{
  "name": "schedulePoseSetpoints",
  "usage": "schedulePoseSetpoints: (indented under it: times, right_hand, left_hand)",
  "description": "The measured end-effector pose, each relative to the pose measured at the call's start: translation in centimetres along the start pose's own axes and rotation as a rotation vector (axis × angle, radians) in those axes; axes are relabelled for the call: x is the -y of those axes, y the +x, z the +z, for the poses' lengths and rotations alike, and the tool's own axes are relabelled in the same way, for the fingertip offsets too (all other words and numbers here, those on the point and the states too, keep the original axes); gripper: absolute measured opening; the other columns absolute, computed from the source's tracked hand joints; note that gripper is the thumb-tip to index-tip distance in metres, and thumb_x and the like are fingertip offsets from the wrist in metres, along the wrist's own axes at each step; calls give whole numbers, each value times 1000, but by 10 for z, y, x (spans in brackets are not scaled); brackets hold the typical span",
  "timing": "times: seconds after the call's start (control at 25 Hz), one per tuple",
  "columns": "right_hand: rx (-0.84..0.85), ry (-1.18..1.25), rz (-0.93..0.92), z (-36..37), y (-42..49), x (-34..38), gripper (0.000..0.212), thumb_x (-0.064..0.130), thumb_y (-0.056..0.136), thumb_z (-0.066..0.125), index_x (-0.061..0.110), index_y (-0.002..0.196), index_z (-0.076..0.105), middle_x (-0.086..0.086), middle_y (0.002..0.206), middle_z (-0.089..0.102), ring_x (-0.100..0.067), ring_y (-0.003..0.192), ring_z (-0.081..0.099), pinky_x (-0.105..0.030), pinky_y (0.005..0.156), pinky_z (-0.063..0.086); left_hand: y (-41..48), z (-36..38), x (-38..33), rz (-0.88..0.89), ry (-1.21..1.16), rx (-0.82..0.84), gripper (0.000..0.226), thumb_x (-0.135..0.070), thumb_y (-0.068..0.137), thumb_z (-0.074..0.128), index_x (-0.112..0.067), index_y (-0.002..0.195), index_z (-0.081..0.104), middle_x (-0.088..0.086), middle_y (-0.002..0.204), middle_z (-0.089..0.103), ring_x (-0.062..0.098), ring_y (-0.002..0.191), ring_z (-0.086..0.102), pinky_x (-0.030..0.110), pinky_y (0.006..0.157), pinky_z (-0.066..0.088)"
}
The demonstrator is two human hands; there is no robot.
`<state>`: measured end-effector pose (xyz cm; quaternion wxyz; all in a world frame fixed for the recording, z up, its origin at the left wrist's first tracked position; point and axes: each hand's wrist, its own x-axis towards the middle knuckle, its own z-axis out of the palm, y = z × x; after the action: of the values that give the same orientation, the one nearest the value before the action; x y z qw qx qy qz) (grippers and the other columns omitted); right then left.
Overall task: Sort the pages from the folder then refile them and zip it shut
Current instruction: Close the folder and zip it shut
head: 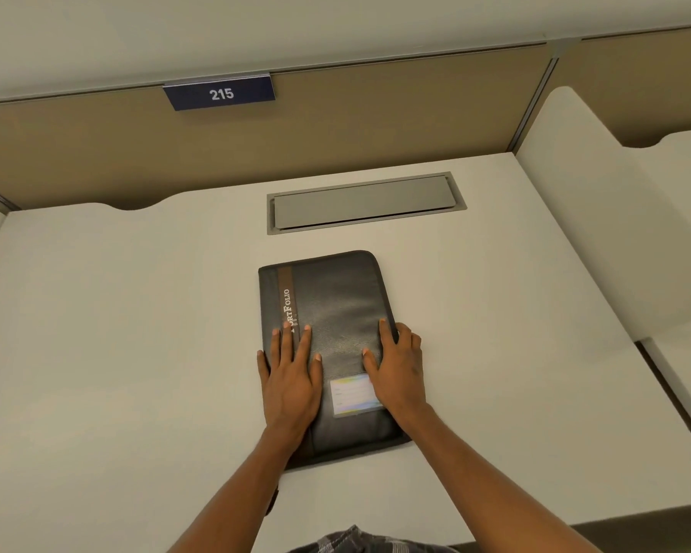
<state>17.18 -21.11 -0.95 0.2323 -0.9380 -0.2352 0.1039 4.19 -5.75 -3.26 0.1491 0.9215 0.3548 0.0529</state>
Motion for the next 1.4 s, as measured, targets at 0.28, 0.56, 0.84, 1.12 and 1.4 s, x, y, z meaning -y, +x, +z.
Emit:
schedulePoseSetpoints:
  times: [0.28, 0.56, 0.84, 1.12, 1.4]
  right_hand:
    - [-24, -86, 10, 8, -12, 7, 61, 42, 103, 51, 15, 156, 37, -17, 157, 36, -32, 141, 38, -45, 119, 33]
    - [-106, -106, -115, 34, -86, 30, 45, 30, 100, 62, 13, 142, 54, -14, 155, 45, -32, 145, 41, -48, 120, 36]
    - [-143, -96, -256, 63, -150, 52, 39, 32, 104, 52, 15, 139, 55, -9, 150, 47, -26, 144, 39, -45, 121, 32]
    - [-167, -23, -405, 78, -202, 70, 11, 20, 99, 59, 14, 104, 66, -1, 103, 60, -18, 91, 56, -36, 80, 52]
    - [3, -42, -405, 89, -219, 78, 28, 37, 96, 58, 19, 117, 62, 3, 112, 56, -15, 101, 54, -31, 87, 48]
  left_hand:
    - [-3, -11, 12, 15, -153, 56, 56, -43, 110, 38, -31, 164, 26, 1, 174, 12, 19, 161, 2, 54, 129, 8]
    - [-63, -20, 38, 83, -263, 89, 57, -38, 111, 39, -28, 165, 24, -1, 175, 4, 17, 161, -2, 51, 130, 7]
    - [-125, -34, 64, 101, -318, 130, 60, -34, 107, 53, -24, 162, 31, 2, 173, 18, 20, 158, 15, 43, 128, 20]
    - [-167, -48, 88, 15, -407, 138, 44, -21, 98, 65, -19, 140, 54, -3, 129, 55, 11, 116, 44, 36, 104, 44]
    - [-169, -56, 98, 3, -507, 193, 14, -22, 99, 68, -23, 112, 69, -13, 103, 60, 6, 95, 59, 18, 81, 44]
